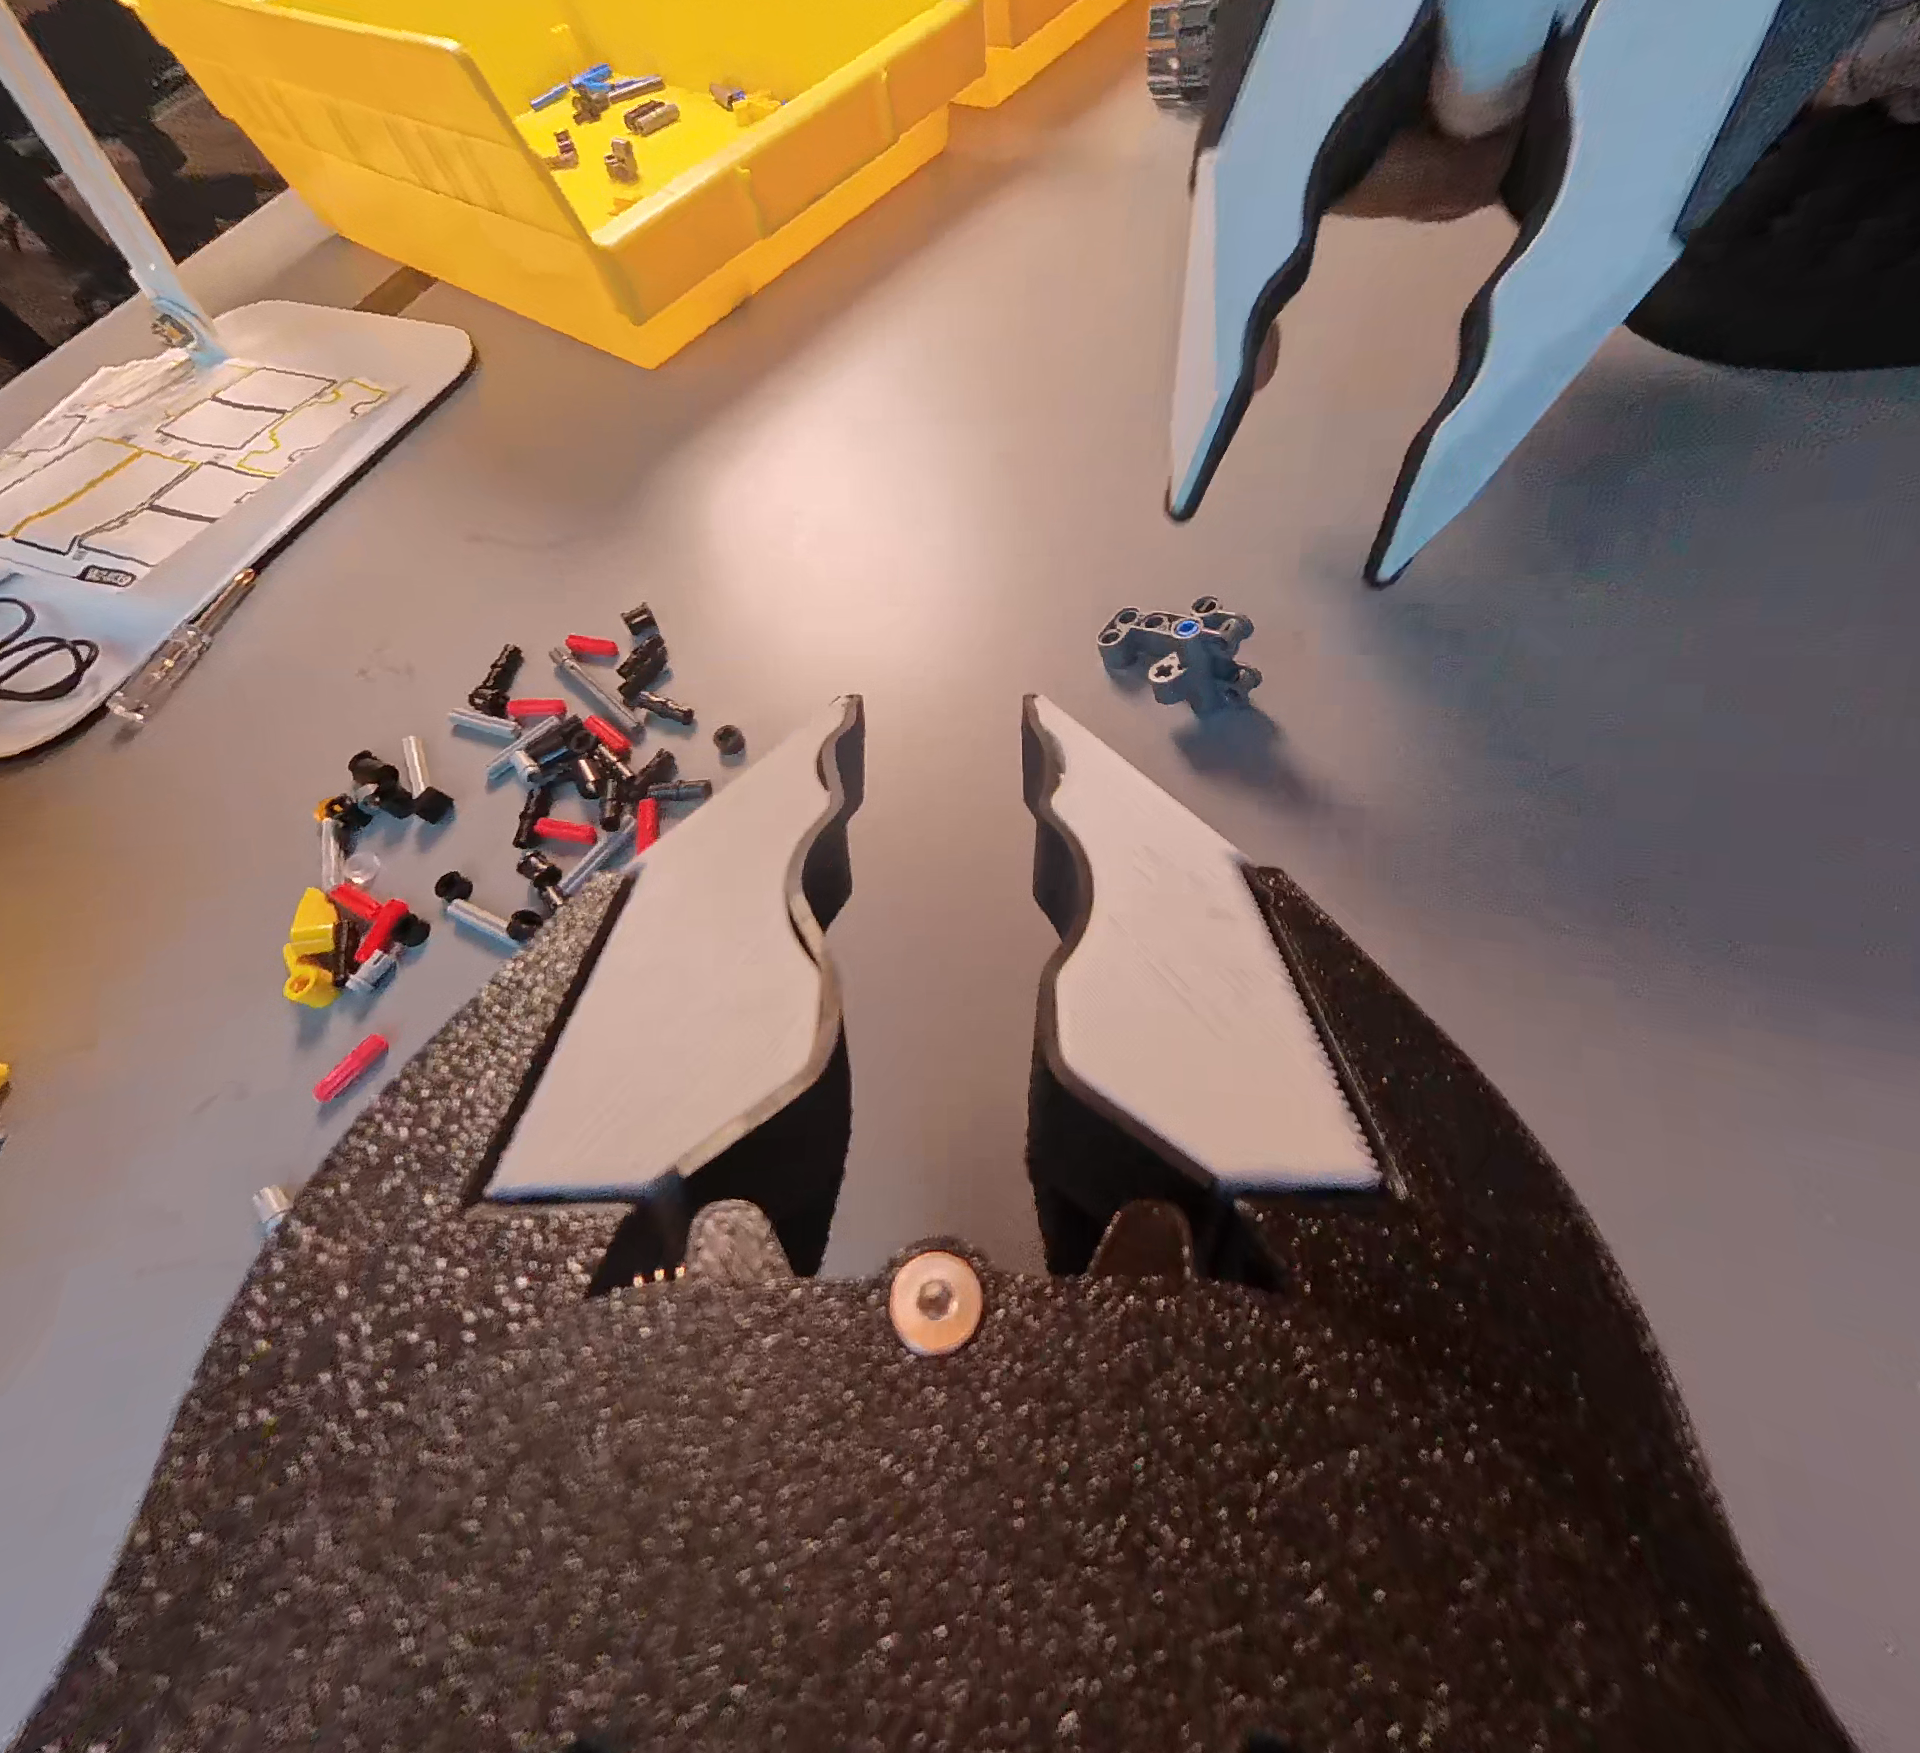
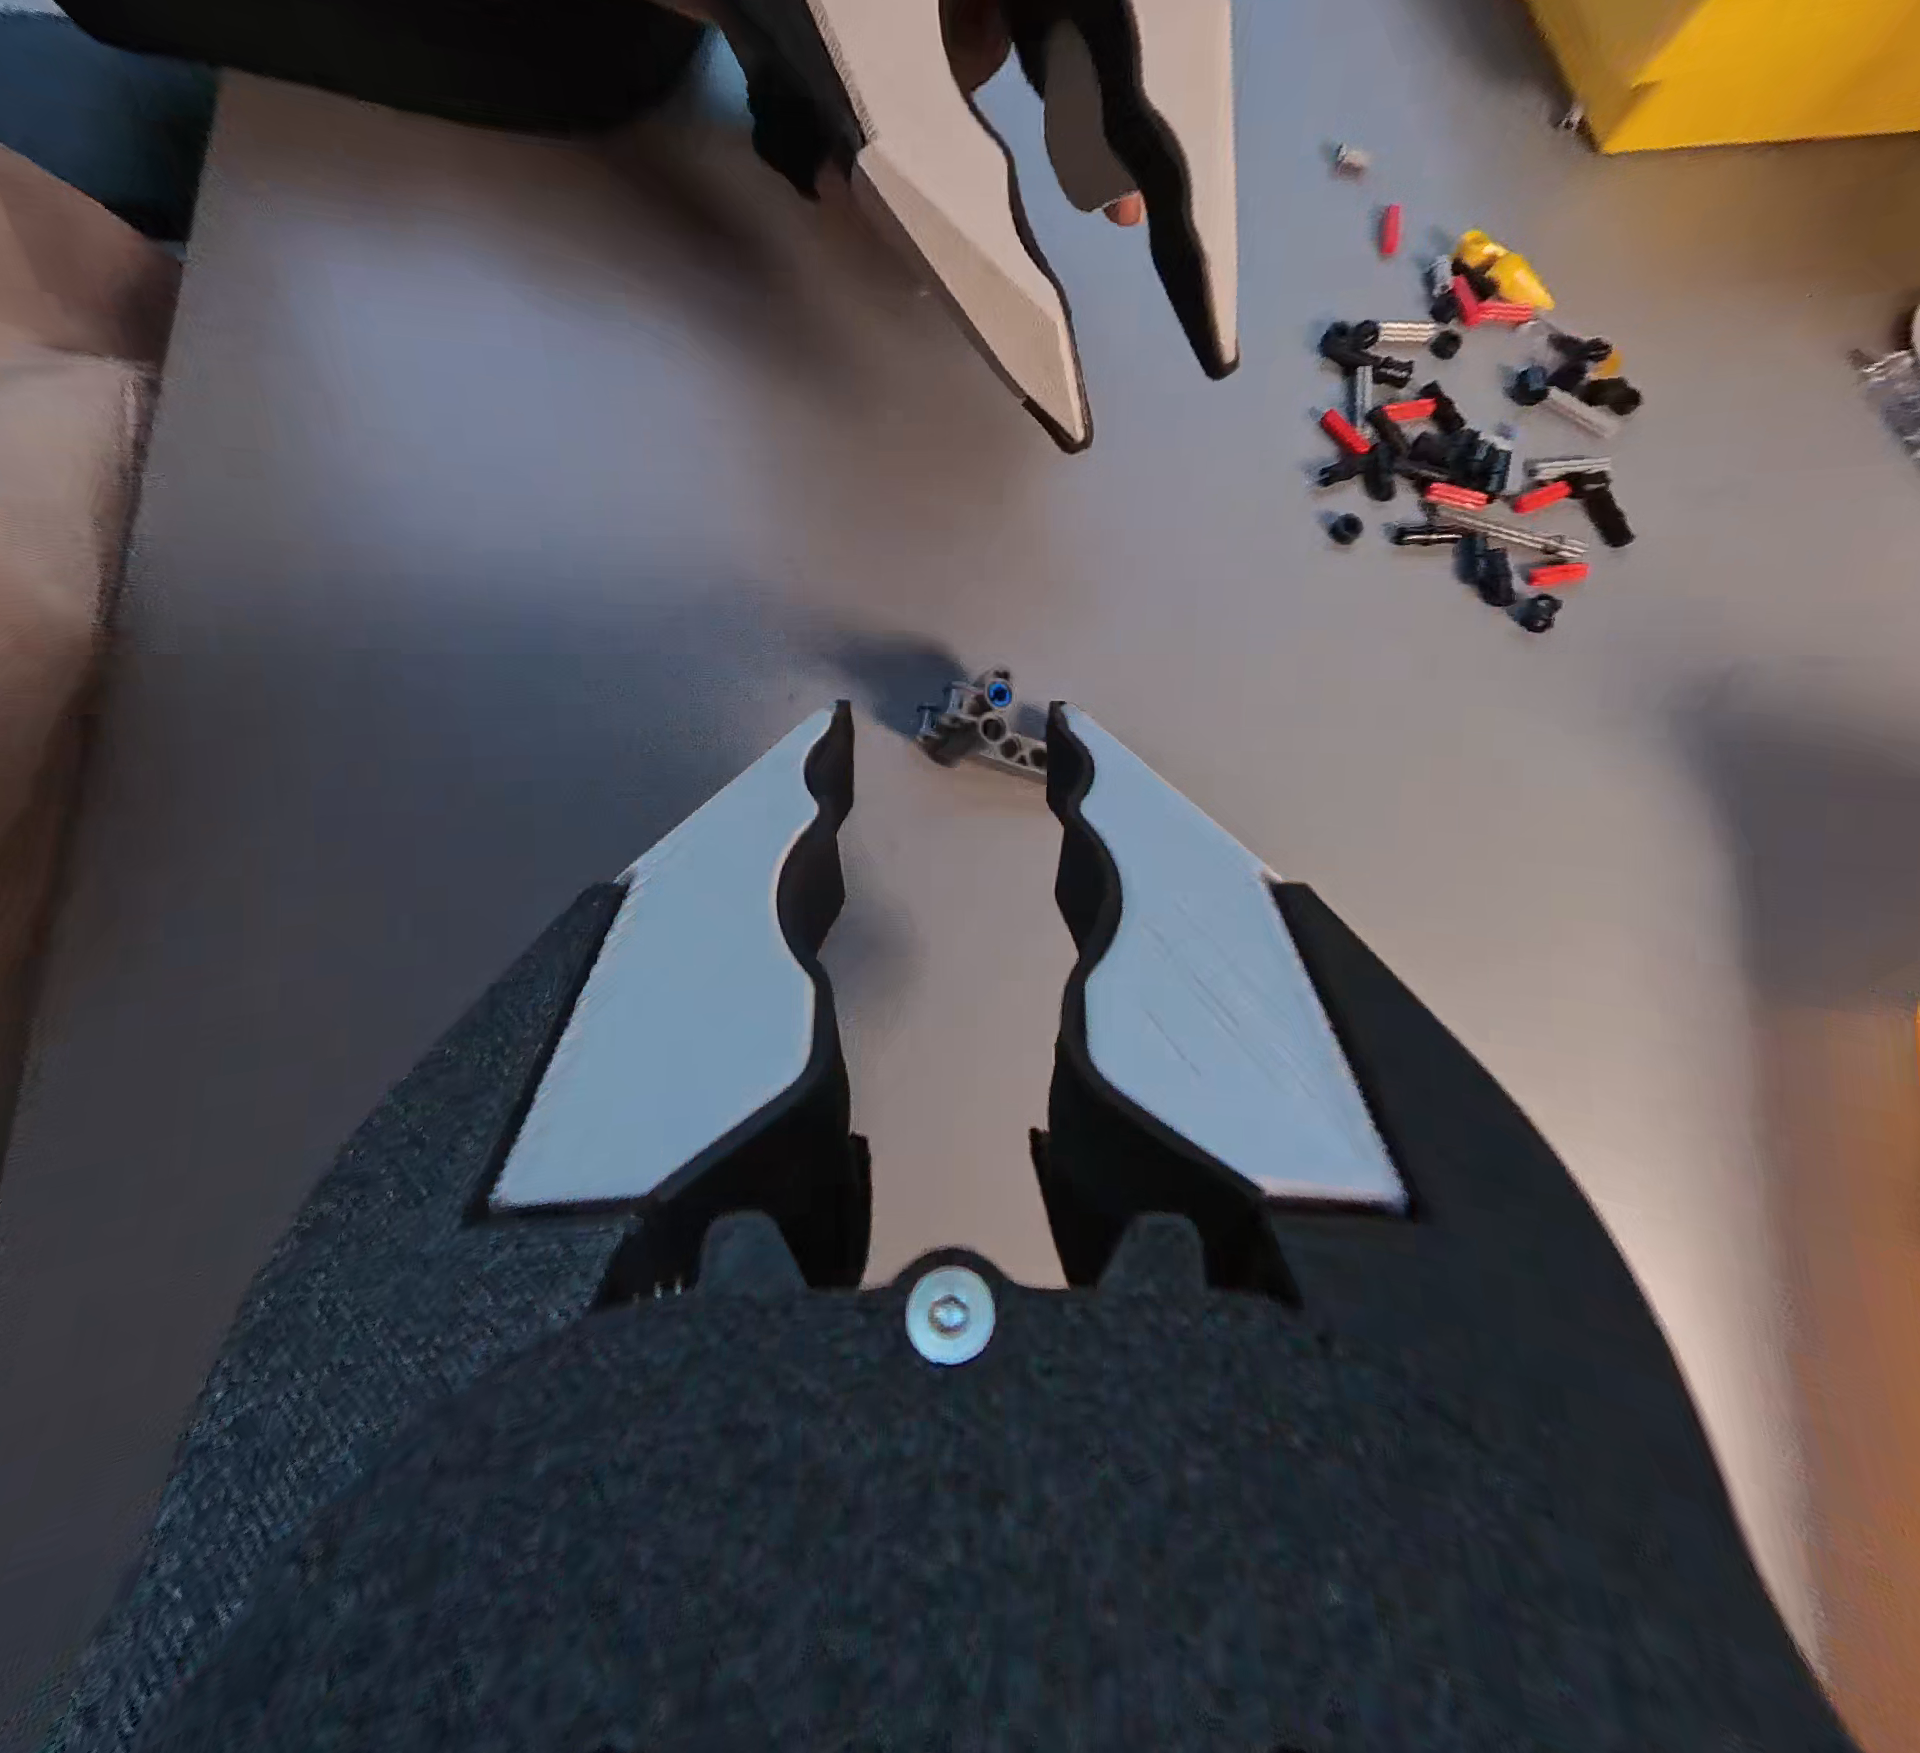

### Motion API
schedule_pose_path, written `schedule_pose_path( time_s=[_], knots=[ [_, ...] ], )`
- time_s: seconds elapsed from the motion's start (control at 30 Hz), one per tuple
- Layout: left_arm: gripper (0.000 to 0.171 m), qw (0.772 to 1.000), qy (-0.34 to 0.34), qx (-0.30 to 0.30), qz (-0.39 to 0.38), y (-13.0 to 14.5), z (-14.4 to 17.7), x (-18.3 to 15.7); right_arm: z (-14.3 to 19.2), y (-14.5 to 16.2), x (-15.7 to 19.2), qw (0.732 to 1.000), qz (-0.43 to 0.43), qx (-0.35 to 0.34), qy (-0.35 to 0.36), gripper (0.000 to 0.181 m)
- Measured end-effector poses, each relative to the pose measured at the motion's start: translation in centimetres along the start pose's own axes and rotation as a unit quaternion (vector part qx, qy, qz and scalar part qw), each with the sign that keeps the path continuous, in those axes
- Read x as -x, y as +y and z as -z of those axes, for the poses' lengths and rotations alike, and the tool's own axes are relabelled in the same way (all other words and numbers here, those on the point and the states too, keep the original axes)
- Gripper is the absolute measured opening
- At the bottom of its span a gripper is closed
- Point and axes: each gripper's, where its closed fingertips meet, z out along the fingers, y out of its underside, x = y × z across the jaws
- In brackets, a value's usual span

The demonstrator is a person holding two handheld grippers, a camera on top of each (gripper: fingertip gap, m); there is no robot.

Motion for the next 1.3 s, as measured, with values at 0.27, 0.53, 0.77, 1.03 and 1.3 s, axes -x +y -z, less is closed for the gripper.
schedule_pose_path(
  time_s=[0.27,0.53,0.77,1.03,1.3],
  knots=[
    [0.026,0.998,0.053,-0.017,-0.023,-0.7,0.1,-2.5,-1.9,-0.8,-0.3,0.998,-0.004,-0.057,0.0,0.013],
    [0.023,0.952,0.217,-0.157,0.15,-6.4,2.6,-4.9,4.4,-7.9,-1.0,0.932,-0.066,-0.355,-0.017,0.014],
    [0.018,0.936,0.229,-0.2,0.18,-8.5,2.9,-5.2,4.7,-8.8,-0.9,0.92,-0.056,-0.389,0.006,0.014],
    [0.015,0.961,0.221,-0.121,0.113,-6.0,2.1,-6.0,3.3,-7.0,-0.2,0.948,-0.024,-0.317,-0.01,0.015],
    [0.015,0.972,0.223,-0.053,0.051,-3.6,1.0,-7.6,1.4,-4.7,1.5,0.972,0.015,-0.232,-0.042,0.014]
  ],
)
